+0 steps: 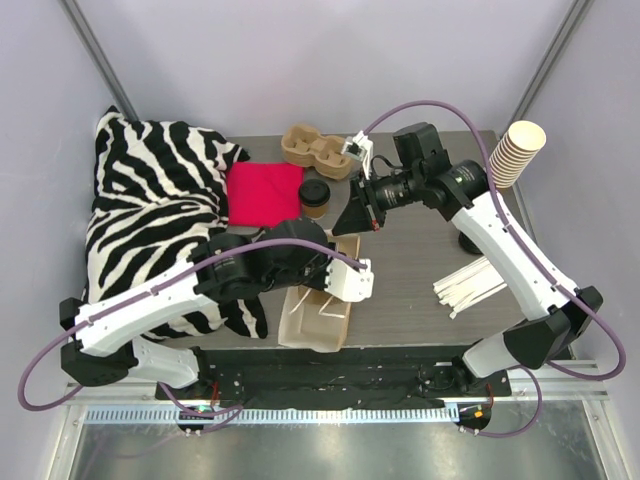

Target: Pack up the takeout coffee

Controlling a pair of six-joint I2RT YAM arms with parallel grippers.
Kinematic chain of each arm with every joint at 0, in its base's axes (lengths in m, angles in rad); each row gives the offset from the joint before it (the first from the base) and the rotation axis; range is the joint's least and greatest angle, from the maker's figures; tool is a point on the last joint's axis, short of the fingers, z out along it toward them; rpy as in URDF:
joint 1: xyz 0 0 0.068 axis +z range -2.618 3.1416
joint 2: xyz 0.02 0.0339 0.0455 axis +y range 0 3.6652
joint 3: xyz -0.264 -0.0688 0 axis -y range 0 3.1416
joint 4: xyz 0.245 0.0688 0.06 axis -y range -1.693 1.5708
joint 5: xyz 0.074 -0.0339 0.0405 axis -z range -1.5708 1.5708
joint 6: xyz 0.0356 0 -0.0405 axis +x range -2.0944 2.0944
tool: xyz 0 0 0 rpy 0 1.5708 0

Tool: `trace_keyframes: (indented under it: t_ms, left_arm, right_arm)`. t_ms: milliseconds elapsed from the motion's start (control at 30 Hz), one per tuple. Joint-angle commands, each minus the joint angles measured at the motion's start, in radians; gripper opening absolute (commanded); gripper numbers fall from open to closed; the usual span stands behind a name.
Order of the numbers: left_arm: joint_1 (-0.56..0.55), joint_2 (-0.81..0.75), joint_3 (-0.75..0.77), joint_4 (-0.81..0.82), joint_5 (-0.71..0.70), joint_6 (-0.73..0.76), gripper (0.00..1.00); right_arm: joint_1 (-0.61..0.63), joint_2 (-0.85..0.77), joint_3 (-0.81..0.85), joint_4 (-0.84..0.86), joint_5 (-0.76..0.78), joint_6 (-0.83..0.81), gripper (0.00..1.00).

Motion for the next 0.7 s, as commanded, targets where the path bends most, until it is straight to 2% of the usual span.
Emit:
trace_keyframes:
  t_ms: [0,267,667]
  left_arm:
    - [0.002,-0.030,-0.076,0.103,-0.002,-0.020,0.00]
    - [0.004,-0.063,-0.195,0.243,-0.011,-0.021,0.00]
    - [0.077,-0.045,-0.240,0.223,0.075,-0.092,0.00]
  right_arm:
    - [0.007,-0.055,0.006,0.064,-0.031,0.006,0.01]
    - [0.007,-0.084,-0.030,0.082,-0.051,-0.008,0.01]
    - [0.008,-0.084,-0.090,0.093,-0.069,-0.058,0.01]
